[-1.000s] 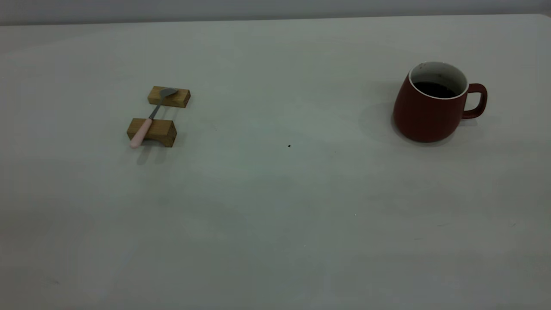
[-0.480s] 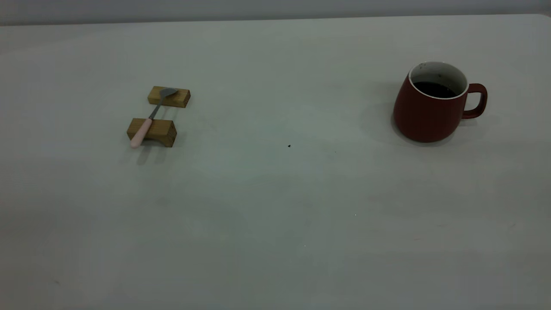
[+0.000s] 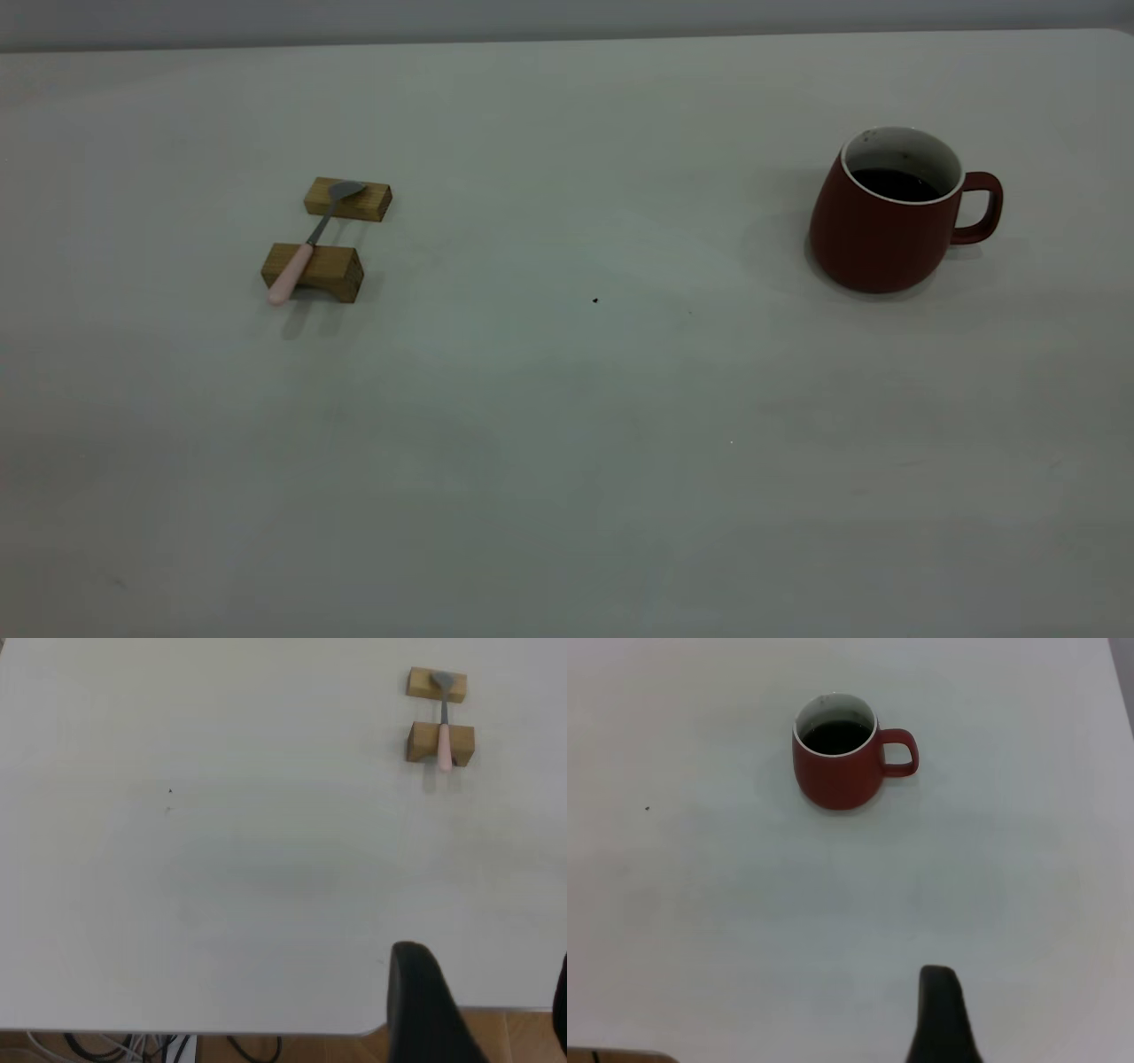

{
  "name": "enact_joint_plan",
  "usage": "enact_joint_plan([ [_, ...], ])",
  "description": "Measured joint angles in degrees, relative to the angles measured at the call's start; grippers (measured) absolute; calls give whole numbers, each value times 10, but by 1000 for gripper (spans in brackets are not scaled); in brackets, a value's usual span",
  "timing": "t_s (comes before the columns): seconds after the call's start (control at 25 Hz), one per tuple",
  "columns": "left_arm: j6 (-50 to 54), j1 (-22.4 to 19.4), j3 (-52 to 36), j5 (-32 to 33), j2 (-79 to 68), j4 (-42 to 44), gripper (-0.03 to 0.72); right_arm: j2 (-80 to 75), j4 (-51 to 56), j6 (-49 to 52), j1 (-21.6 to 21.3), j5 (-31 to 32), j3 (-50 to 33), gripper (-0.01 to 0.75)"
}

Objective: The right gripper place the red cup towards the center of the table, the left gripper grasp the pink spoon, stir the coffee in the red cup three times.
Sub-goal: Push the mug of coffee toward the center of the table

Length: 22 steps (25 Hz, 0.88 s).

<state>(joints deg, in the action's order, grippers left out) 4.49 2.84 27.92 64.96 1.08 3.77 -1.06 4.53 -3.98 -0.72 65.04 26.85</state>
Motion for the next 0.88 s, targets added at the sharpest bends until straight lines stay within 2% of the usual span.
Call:
enact_joint_plan([
  [0.2,0,0,0,0,0,0,432,-38,-1,6,0,-3,17,587],
  [0.48,0,0,0,0,0,0,432,-277,-13,-2,0,-33,100,587],
  [0.88,0,0,0,0,0,0,432,-625,24,-223,0,-137,206,587],
])
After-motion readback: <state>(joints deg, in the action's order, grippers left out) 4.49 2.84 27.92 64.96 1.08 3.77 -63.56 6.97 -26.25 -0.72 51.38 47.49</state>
